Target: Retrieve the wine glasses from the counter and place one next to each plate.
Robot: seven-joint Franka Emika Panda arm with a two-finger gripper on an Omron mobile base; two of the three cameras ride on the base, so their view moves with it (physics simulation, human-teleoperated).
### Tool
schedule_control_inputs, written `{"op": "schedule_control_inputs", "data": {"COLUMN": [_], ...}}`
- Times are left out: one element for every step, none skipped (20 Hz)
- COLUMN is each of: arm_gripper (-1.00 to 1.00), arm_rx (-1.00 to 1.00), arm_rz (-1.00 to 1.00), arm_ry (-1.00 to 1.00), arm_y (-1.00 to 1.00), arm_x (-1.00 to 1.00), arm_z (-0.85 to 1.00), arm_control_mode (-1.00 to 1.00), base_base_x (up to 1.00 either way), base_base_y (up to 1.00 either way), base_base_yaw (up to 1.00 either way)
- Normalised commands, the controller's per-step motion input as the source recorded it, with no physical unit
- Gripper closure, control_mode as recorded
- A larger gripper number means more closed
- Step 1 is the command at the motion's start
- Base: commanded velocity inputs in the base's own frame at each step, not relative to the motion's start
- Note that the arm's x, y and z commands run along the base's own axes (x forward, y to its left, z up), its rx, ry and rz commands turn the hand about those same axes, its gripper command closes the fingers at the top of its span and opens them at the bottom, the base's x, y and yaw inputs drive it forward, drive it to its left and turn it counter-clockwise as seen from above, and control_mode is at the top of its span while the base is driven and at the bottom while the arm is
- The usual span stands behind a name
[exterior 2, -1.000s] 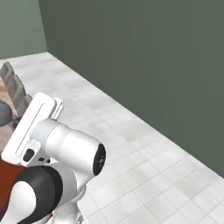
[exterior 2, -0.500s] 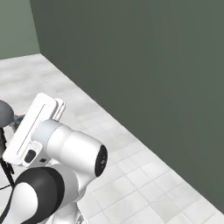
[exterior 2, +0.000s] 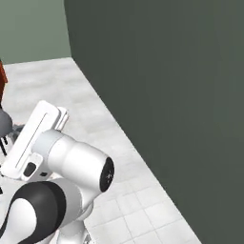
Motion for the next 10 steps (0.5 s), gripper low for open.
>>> {"op": "schedule_control_inputs", "data": {"arm_gripper": [1.00, 1.00, 1.00, 1.00, 1.00, 1.00, 1.00, 1.00, 1.00, 1.00], "arm_rx": [0.00, 0.00, 0.00, 0.00, 0.00, 0.00, 0.00, 0.00, 0.00, 0.00], "arm_rz": [0.00, 0.00, 0.00, 0.00, 0.00, 0.00, 0.00, 0.00, 0.00, 0.00], "arm_ry": [0.00, 0.00, 0.00, 0.00, 0.00, 0.00, 0.00, 0.00, 0.00, 0.00], "arm_y": [0.00, 0.00, 0.00, 0.00, 0.00, 0.00, 0.00, 0.00, 0.00, 0.00], "arm_x": [0.00, 0.00, 0.00, 0.00, 0.00, 0.00, 0.00, 0.00, 0.00, 0.00], "arm_z": [0.00, 0.00, 0.00, 0.00, 0.00, 0.00, 0.00, 0.00, 0.00, 0.00], "arm_control_mode": [1.00, 1.00, 1.00, 1.00, 1.00, 1.00, 1.00, 1.00, 1.00, 1.00], "base_base_x": [1.00, 1.00, 1.00, 1.00, 1.00, 1.00, 1.00, 1.00, 1.00, 1.00], "base_base_y": [-0.37, -0.51, -0.54, -0.48, -0.40, -0.35, -0.34, -0.34, -0.32, -0.31], "base_base_yaw": [0.61, 0.59, 0.61, 0.63, 0.67, 0.69, 0.69, 0.69, 0.70, 0.70]}}
